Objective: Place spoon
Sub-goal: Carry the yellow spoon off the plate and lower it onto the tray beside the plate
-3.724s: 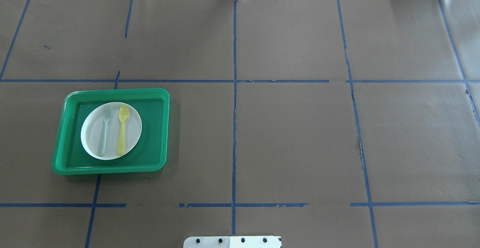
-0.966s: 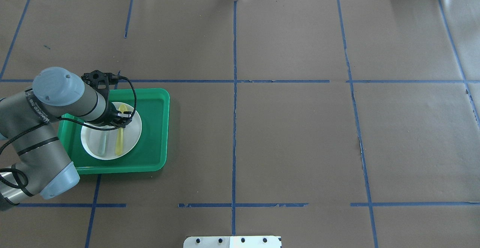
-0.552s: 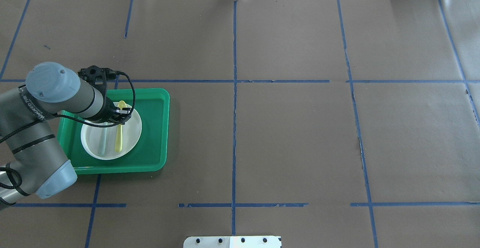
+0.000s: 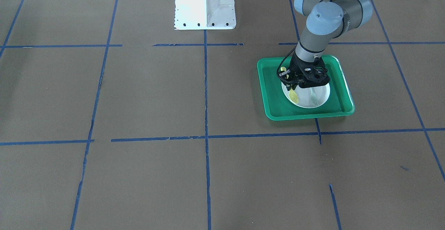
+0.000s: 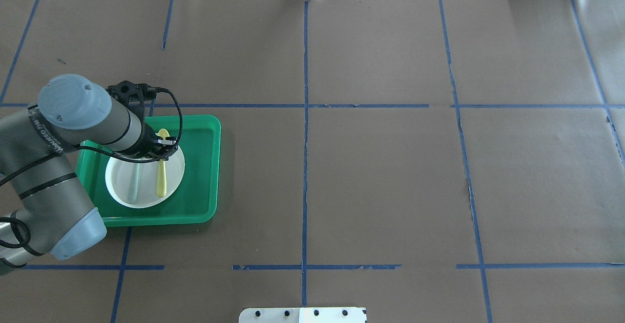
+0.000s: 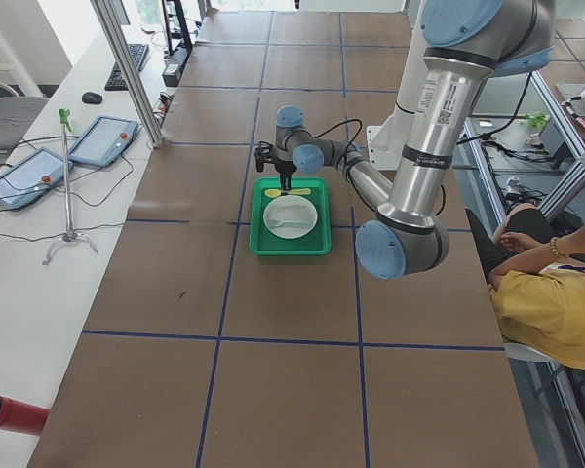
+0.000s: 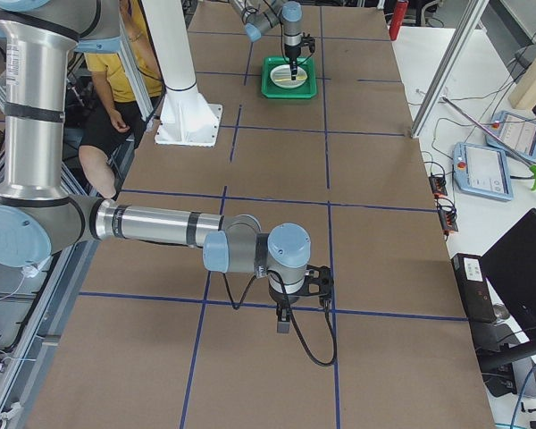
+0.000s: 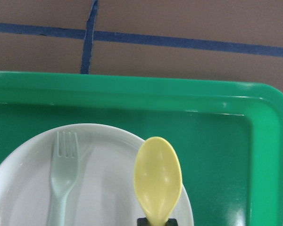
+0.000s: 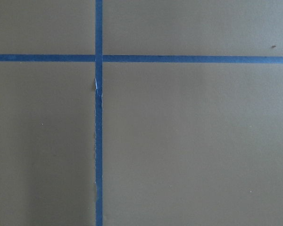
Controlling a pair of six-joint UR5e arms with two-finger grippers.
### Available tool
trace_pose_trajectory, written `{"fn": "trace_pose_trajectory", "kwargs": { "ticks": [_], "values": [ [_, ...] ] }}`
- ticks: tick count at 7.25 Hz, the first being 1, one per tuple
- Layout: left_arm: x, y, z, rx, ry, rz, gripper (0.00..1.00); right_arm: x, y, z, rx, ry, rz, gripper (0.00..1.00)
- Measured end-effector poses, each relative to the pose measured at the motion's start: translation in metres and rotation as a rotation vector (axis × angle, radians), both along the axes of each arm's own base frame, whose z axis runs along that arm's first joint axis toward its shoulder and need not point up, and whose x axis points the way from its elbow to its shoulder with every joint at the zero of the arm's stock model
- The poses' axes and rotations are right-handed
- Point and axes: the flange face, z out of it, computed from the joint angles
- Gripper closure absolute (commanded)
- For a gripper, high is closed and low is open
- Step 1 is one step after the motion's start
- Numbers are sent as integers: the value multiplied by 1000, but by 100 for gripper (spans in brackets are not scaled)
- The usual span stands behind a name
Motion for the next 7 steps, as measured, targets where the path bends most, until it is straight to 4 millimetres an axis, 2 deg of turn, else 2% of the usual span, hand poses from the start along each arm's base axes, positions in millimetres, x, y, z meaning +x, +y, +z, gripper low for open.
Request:
{"fn": "trace_pose_trajectory", "kwargs": {
  "ticks": [2, 4, 5, 7],
  "values": [
    [28, 13, -8, -13, 7, 24, 100, 0, 0, 0, 0, 0, 0, 0],
    [39, 22, -9, -16, 10, 42, 28, 0, 0, 0, 0, 0, 0, 0],
    [39, 23, -9, -12, 10, 47, 1, 0, 0, 0, 0, 0, 0, 0],
    [34, 23, -14, -3, 16, 48, 0, 0, 0, 0, 0, 0, 0, 0]
  ]
}}
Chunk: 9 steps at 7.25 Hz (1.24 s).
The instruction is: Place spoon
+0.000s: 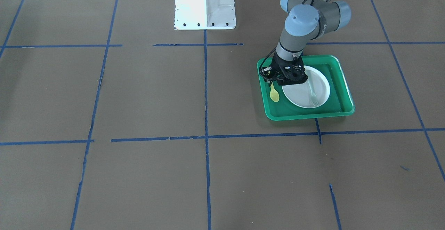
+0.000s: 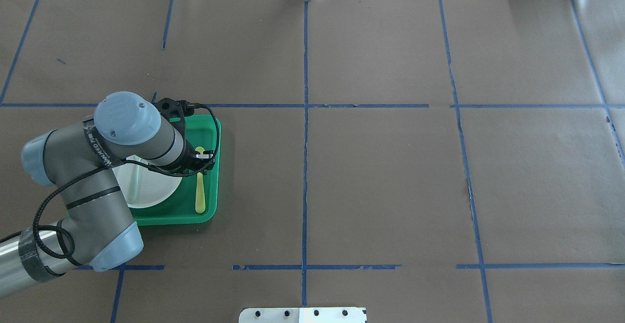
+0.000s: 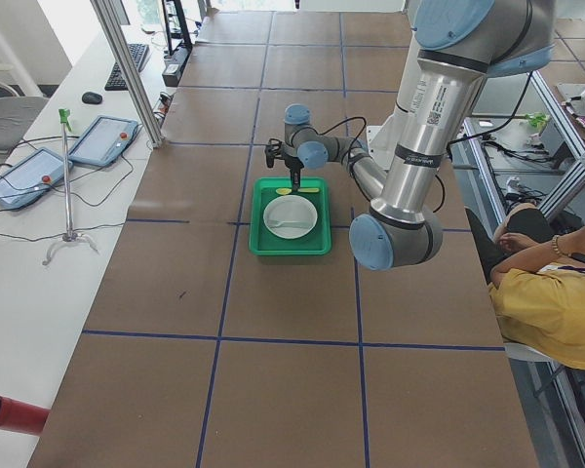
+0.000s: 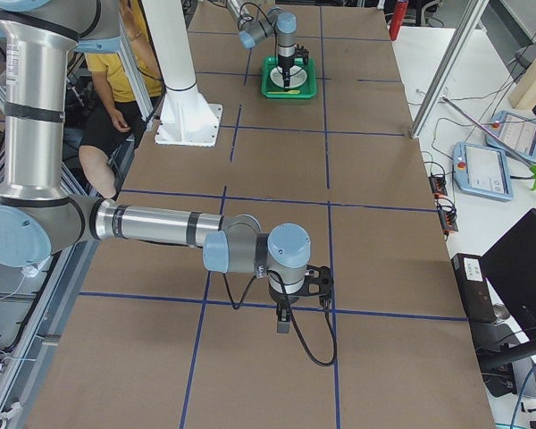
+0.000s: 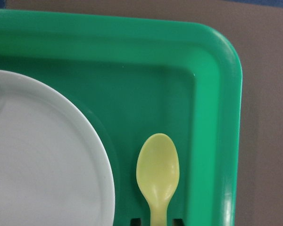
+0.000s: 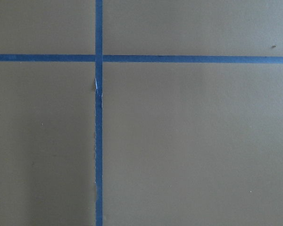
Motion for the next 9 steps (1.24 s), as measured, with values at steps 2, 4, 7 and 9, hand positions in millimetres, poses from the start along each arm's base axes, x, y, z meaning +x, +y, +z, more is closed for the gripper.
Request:
{"fn": "trace_pose_trajectory", "kwargs": {
  "ticks": [2, 4, 7, 9],
  "values": [
    [-41, -19, -6, 23, 17, -39, 0, 0, 0, 0, 0, 0, 0, 0],
    [-126, -53, 21, 98, 7, 11, 0, 0, 0, 0, 1, 0, -1, 0],
    [-323, -77, 145, 268, -108, 178, 0, 0, 0, 0, 0, 0, 0, 0],
    [-461, -57, 223, 315, -195, 243, 0, 0, 0, 0, 0, 0, 0, 0]
  ]
}}
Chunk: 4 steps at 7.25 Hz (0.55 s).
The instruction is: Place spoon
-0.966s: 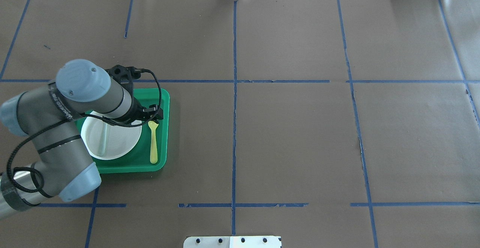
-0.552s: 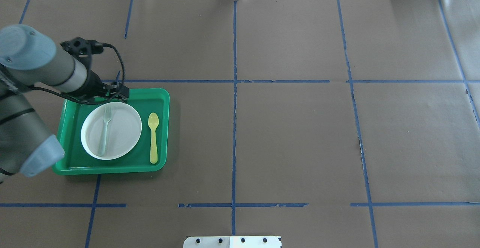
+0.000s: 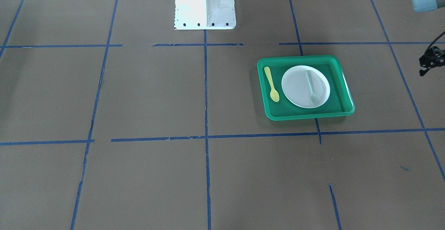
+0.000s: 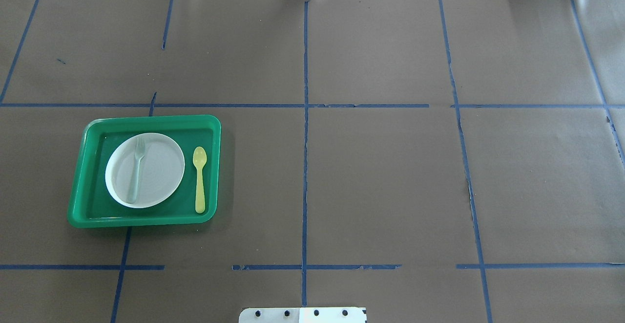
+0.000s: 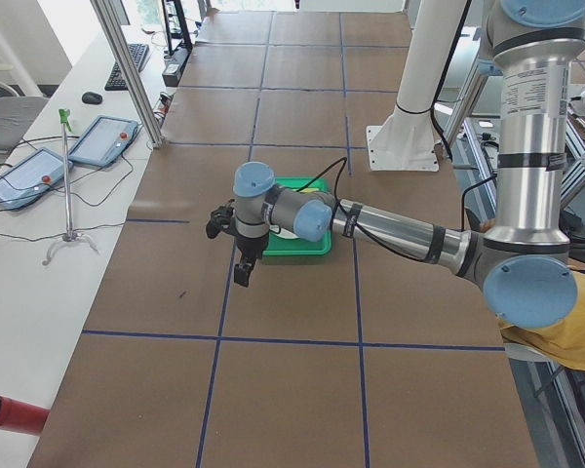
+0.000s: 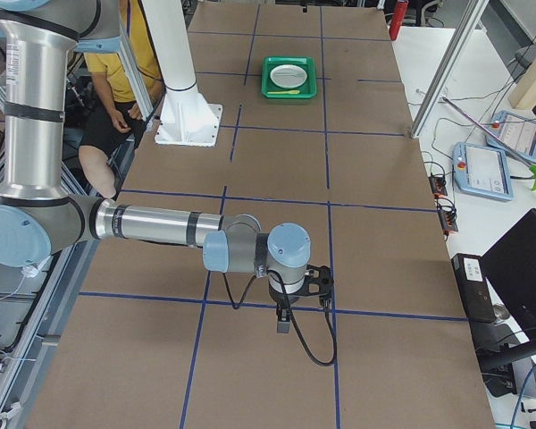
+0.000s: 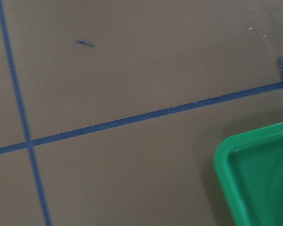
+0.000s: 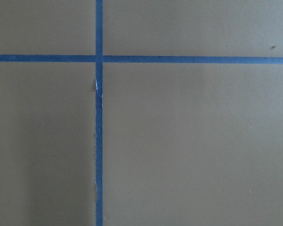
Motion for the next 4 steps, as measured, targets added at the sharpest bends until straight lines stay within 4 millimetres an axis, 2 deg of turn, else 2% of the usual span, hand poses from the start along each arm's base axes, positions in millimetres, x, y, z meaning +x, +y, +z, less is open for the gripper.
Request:
{"fn": "trace_pose_trajectory", "kwargs": {
  "ticks": [1, 2, 4],
  "values": [
    [-54, 24, 31, -24, -3, -27, 0, 0, 0, 0, 0, 0, 0, 0],
    [-76, 47, 51, -57, 38, -43, 0, 0, 0, 0, 0, 0, 0, 0],
    [-81, 65, 65, -91, 112, -47, 0, 0, 0, 0, 1, 0, -1, 0]
  ]
}}
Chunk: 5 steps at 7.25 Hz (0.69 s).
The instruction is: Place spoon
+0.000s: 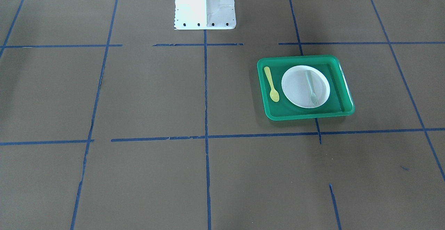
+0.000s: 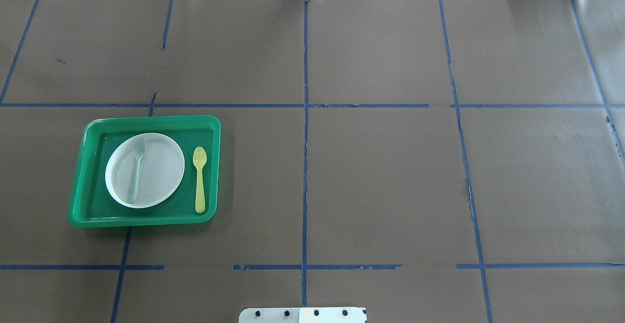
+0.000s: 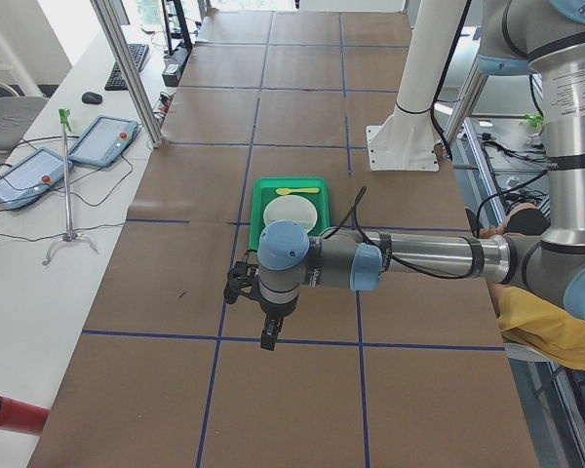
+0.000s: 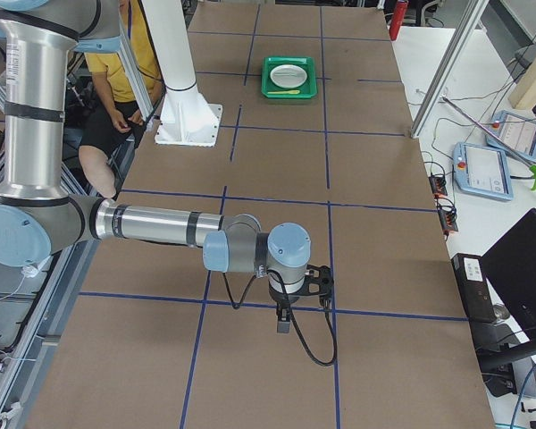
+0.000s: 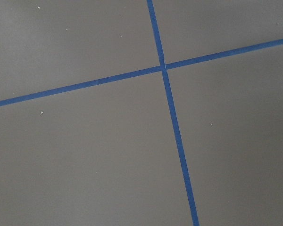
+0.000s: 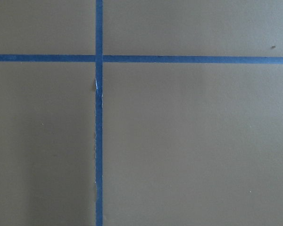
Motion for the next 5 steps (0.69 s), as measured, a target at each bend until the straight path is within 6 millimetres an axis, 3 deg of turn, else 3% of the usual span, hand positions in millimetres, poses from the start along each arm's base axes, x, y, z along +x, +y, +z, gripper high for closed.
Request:
{"fn": "trace_pose_trajectory", "kwargs": {
  "ticks": [5],
  "values": [
    [-2, -1, 7, -10, 12, -5, 0, 0, 0, 0, -1, 0, 1, 0]
  ]
}}
